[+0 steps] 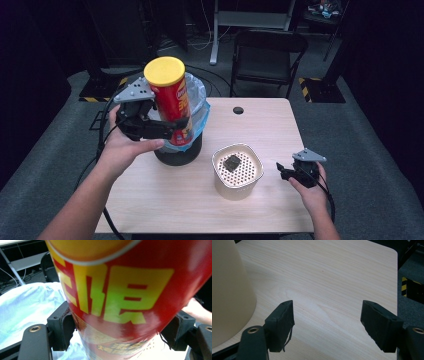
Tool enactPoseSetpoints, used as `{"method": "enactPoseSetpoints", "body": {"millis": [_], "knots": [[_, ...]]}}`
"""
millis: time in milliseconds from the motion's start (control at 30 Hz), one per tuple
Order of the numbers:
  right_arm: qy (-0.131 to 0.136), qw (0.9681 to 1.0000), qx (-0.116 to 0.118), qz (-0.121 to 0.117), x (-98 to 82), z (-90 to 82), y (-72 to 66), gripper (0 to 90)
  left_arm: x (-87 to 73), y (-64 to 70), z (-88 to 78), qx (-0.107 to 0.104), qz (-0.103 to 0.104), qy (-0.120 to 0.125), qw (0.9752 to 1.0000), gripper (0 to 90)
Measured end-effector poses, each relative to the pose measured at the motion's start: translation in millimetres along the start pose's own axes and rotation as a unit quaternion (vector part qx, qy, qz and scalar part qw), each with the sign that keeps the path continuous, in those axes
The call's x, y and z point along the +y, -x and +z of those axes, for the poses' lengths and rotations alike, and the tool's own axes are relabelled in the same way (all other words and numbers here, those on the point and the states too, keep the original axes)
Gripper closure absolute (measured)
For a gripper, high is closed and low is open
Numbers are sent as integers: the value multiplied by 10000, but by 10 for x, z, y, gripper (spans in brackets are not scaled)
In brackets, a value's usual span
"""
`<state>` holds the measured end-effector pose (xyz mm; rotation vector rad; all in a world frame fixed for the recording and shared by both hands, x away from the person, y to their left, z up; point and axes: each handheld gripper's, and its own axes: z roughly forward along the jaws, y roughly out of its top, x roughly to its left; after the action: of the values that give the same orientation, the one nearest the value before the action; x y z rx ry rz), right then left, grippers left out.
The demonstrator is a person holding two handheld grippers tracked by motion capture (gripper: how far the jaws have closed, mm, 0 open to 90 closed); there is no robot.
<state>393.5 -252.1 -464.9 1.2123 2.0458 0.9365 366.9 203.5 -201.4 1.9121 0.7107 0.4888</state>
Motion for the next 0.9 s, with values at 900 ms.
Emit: {"method": "enactPoseSetpoints", "body": {"millis": [900], "knots": [[-11, 9999, 9, -104, 0, 12, -17, 265, 96, -785, 262, 1014, -545, 274, 9930, 236]]}}
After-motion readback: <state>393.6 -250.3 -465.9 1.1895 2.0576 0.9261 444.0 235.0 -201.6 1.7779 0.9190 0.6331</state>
